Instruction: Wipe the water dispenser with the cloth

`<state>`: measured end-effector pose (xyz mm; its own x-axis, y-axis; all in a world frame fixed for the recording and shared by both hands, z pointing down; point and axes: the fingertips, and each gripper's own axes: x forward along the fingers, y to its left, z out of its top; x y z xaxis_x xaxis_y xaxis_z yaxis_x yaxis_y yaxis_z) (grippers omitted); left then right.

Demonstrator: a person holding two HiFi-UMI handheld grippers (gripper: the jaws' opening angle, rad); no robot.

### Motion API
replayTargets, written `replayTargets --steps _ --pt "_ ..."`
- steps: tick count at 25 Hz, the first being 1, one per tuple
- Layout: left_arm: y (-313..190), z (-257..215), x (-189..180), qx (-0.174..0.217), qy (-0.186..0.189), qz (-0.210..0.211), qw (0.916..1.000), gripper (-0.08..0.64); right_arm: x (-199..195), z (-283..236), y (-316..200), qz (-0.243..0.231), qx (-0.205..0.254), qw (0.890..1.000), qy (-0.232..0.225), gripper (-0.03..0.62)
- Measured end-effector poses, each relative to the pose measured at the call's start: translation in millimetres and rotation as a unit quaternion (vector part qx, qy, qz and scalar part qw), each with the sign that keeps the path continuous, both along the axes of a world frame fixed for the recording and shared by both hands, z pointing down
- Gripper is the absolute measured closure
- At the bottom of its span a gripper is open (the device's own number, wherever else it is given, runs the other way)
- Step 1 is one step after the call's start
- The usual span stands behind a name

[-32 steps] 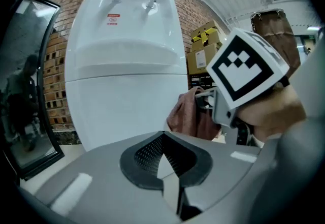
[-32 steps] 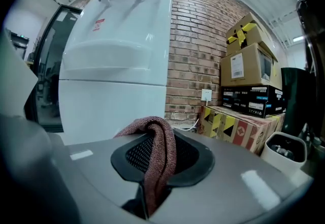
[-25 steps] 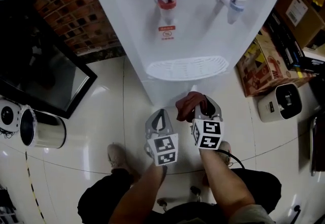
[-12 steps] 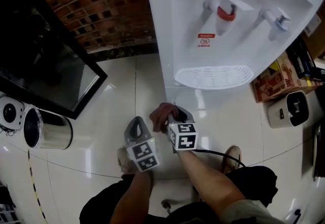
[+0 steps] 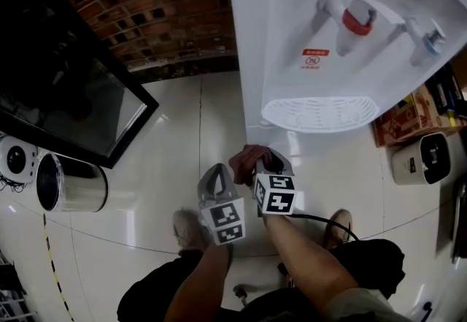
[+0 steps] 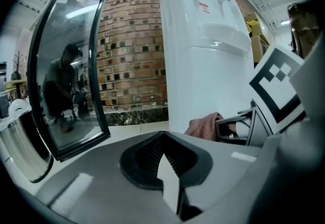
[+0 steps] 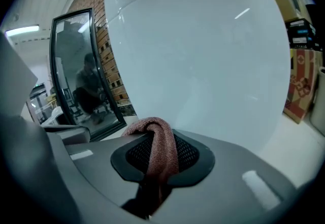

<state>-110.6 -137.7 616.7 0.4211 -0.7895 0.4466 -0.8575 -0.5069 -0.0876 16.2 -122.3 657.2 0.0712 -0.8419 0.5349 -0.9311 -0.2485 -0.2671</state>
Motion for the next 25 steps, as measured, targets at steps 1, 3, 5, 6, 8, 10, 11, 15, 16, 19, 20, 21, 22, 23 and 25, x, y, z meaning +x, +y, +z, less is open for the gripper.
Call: replayTargets --steps 1,3,5,6,8,10,11,15,16,19,20,21,22,23,25 --pt "3.4 2.2 4.3 -0.002 -0.003 0.006 1.0 0.56 6.2 -0.5 3.7 0.007 0.0 1.0 0.0 0.508" --pt "9.8 5.1 12.5 -0.007 -0.007 0.015 0.9998 0.56 21.9 -1.2 12.9 0.027 0.0 1.0 -0.002 0.508" --pt "15.6 4.8 24.3 -0.007 -0.008 0.027 0.9996 0.56 41.4 -2.9 22.1 0.048 0.003 0.999 -0.003 0.508" --pt "18.9 4.1 31.7 -0.007 -0.006 0.034 0.9994 0.56 51.9 -4.0 26.8 0.058 0.003 0.998 -0.002 0.508" --pt "26.5 2.8 47.4 -0.008 -0.002 0.049 0.9988 0.56 73.2 -5.5 36.5 0.075 0.004 0.997 0.002 0.508" --pt "34.4 0.9 64.3 -0.009 0.004 0.063 0.998 0.56 94.3 -6.9 45.5 0.085 0.003 0.996 0.011 0.508" --pt "38.4 -0.3 73.0 -0.009 0.008 0.07 0.9975 0.56 104.4 -7.7 49.9 0.089 0.002 0.996 0.016 0.508" --pt "55.5 -3.1 106.4 -0.007 0.016 0.104 0.9944 0.56 143.3 -11.8 68.0 0.119 0.001 0.992 0.031 0.508" --pt "59.9 -2.7 113.3 -0.007 0.016 0.113 0.9935 0.56 150.3 -12.8 71.3 0.124 0.001 0.992 0.033 0.508" --pt "72.2 -0.3 132.3 -0.01 0.016 0.133 0.991 0.56 164.8 -15.2 79.3 0.134 0.001 0.99 0.038 0.508" --pt "75.6 0.0 138.8 -0.011 0.016 0.139 0.9901 0.56 170.3 -15.8 81.9 0.139 0.002 0.99 0.038 0.508" --pt "78.7 0.1 145.2 -0.011 0.017 0.145 0.9892 0.56 175.6 -16.2 84.3 0.144 0.003 0.989 0.037 0.508" --pt "81.6 0.0 151.0 -0.011 0.018 0.151 0.9883 0.56 180.0 -16.2 86.1 0.147 0.003 0.988 0.036 0.508" --pt "84.3 -0.1 156.0 -0.011 0.019 0.157 0.9874 0.56 183.0 -16.0 87.3 0.149 0.003 0.988 0.036 0.508" --pt "88.9 0.2 164.2 -0.013 0.021 0.165 0.9861 0.56 188.0 -15.6 89.4 0.151 0.001 0.988 0.037 0.508"
